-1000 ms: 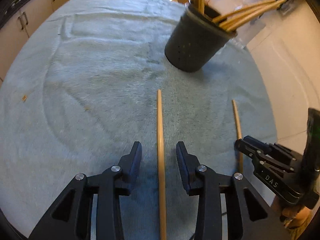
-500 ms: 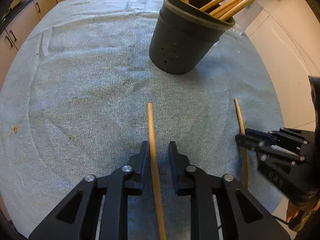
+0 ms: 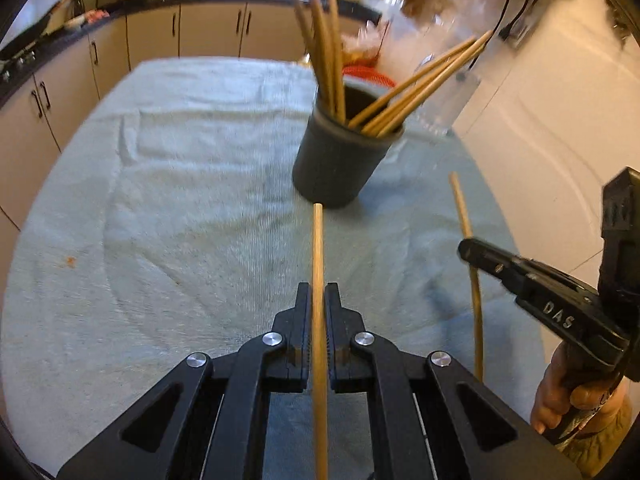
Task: Organize utensils
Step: 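Carry the chopstick in the left tool over the cup while the right tool carries its chopstick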
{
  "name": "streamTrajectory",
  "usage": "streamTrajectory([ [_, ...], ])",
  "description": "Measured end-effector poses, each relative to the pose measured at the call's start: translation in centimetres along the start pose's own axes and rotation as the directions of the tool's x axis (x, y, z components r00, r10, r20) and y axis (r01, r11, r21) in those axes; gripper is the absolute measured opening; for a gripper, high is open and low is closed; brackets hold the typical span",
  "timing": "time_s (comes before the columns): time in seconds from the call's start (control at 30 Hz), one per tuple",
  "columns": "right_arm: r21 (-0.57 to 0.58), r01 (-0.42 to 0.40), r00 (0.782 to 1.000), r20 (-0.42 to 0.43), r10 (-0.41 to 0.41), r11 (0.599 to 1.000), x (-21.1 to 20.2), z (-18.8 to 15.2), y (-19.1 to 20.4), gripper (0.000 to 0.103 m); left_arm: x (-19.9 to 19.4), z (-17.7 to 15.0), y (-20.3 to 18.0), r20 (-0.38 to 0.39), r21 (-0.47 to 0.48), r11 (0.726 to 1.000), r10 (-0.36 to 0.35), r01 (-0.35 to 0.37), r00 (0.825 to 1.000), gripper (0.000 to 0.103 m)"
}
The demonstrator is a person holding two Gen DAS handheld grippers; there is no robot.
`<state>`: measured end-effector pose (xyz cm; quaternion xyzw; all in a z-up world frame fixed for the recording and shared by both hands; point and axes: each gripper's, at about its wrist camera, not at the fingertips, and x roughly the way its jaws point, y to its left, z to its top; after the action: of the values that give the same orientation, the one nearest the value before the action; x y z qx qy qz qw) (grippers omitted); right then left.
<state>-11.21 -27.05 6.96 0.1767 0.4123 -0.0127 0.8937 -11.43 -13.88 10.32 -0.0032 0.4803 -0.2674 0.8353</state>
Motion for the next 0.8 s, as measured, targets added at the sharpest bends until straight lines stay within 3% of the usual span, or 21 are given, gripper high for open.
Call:
streamTrajectory([
  [0.1,-0.015,0.003,0.985,0.175,0.000,1.000,-3.6,-0.4,0.7,0.007,-2.7,-0.6,-0.8,0.071,0.000,1.000,-0.003,0.003,0.997,0.006],
  [0.13,-0.028,0.017,0.969,0.248,-0.009,0.999,-4.9,-0.2,0.7,0.007,-3.4,-0.6,-1.0,0.105,0.001,1.000,0.000,0.000,0.994,0.006],
  [0.17,-0.054,0.055,0.936,0.349,-0.033,0.997,-6.5,-0.8,1.2,0.007,-3.8,-0.3,-1.4,0.133,0.001,1.000,0.004,-0.005,0.991,0.006],
  [0.2,-0.066,0.080,0.916,0.398,-0.048,0.995,-7.0,-1.5,1.6,0.007,-4.8,-0.5,-1.6,0.172,0.001,1.000,0.009,-0.009,0.985,0.006],
  [0.23,-0.080,0.125,0.877,0.475,-0.072,0.989,-8.0,-2.4,2.0,0.007,-5.6,-0.6,-1.8,0.213,-0.004,1.000,0.011,-0.011,0.977,0.006],
  [0.33,-0.068,0.196,0.814,0.568,-0.123,0.978,-8.7,-4.6,3.4,0.007,-6.8,-1.1,-2.4,0.336,-0.004,1.000,0.025,-0.025,0.942,0.006],
  [0.43,-0.028,0.227,0.785,0.597,-0.165,0.974,-8.5,-6.3,3.1,0.007,-7.3,-1.7,-2.8,0.417,0.013,0.994,0.090,-0.105,0.904,0.006],
  [0.47,-0.018,0.236,0.779,0.602,-0.178,0.972,-8.3,-6.8,3.0,0.007,-7.3,-1.8,-2.5,0.423,0.016,0.994,0.091,-0.107,0.902,0.006],
  [0.63,0.032,0.230,0.776,0.597,-0.203,0.973,-8.8,-8.1,1.7,0.007,-7.3,-2.7,-2.0,0.404,0.000,0.996,0.081,-0.089,0.911,0.006],
  [0.8,0.061,0.235,0.747,0.628,-0.220,0.970,-11.1,-10.5,0.7,0.008,-8.6,-3.6,-1.3,0.412,-0.018,0.996,0.087,-0.088,0.907,0.006],
])
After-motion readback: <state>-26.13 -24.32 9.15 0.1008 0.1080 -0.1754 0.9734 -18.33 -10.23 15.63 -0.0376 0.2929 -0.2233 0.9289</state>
